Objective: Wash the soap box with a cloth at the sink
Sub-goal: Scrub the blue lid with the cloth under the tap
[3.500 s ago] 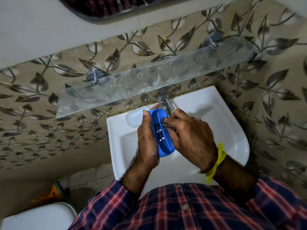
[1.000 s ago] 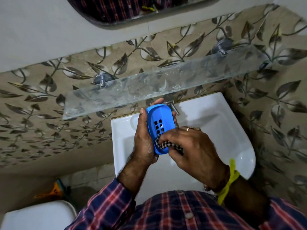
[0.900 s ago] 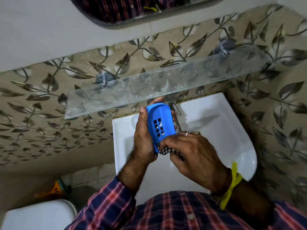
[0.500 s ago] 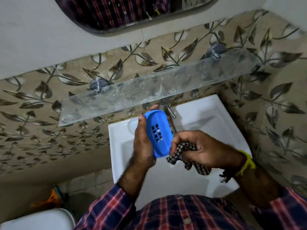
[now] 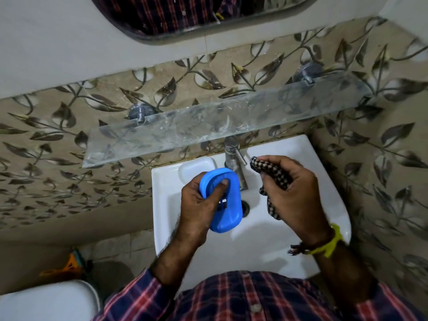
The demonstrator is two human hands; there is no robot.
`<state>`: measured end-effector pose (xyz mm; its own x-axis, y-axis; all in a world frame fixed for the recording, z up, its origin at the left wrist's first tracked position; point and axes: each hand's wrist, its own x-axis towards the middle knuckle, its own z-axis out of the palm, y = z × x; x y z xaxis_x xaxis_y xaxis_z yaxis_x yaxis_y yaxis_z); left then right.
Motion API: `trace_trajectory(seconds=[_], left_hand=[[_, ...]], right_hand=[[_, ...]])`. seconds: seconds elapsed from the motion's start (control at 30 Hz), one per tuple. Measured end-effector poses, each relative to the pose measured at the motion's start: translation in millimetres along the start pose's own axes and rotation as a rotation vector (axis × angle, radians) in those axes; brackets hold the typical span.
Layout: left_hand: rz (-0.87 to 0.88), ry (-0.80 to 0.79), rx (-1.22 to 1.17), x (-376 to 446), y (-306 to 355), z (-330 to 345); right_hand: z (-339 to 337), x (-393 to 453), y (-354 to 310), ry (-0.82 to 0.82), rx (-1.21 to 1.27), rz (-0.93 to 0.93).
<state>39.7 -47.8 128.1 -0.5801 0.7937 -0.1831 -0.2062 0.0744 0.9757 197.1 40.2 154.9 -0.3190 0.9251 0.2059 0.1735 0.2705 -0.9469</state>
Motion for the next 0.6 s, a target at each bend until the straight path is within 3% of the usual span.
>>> trace_trajectory(seconds=[0.13,0.3,0.43,0.6], left_hand=[[0.011,-0.033,0.025,-4,3,-1],[0.007,-0.078,0.089,-5,5,-7],[-0.009,-0.076,0.075,-5,6,-12],[0.075,-0.100,0.110,-9,3,-10]], right_hand=[[15,1,-19,-0.094,-0.426,-0.364],[28,5,-38,-0.301,-0.740,-0.583],[27,9,-39,-0.401,-0.739,-0.589],[21,-1,-35,-0.364,-0.682,-0.567]])
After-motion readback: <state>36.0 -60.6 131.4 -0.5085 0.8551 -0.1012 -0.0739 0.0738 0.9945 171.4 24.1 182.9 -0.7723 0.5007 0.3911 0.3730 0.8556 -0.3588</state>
